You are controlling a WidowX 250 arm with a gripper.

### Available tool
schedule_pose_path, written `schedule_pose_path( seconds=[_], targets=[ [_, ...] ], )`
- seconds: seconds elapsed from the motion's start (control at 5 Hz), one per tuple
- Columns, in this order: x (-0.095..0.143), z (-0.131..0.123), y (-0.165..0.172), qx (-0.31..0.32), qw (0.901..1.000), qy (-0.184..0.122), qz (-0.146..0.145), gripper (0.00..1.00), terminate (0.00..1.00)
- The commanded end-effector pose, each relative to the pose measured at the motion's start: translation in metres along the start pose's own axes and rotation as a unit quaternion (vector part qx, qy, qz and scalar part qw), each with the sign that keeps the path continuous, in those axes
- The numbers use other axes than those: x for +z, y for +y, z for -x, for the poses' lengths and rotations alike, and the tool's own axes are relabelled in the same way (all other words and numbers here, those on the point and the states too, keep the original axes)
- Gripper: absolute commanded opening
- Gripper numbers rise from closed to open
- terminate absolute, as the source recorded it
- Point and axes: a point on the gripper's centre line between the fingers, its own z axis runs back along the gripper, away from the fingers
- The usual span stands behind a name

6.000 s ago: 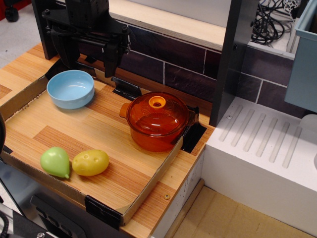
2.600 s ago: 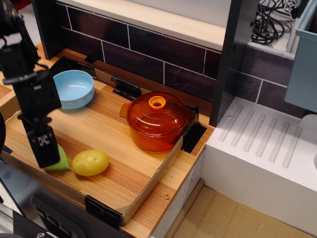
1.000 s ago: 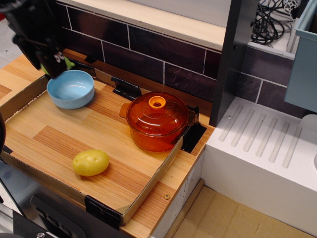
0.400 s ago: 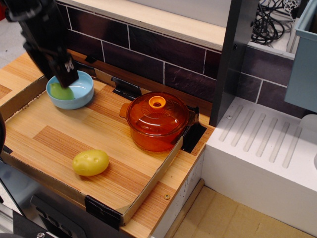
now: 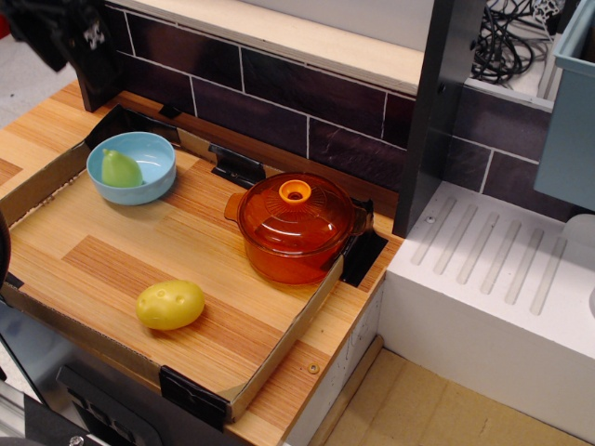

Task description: Put pear in bowl

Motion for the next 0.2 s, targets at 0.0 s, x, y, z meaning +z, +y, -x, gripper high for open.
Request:
schedule_pose_path(
  seconds=[0.0],
  targets=[
    [0.0217,-0.001,0.005,-0.005,0.9995,-0.021,-0.023,1.0,1.0]
  ],
)
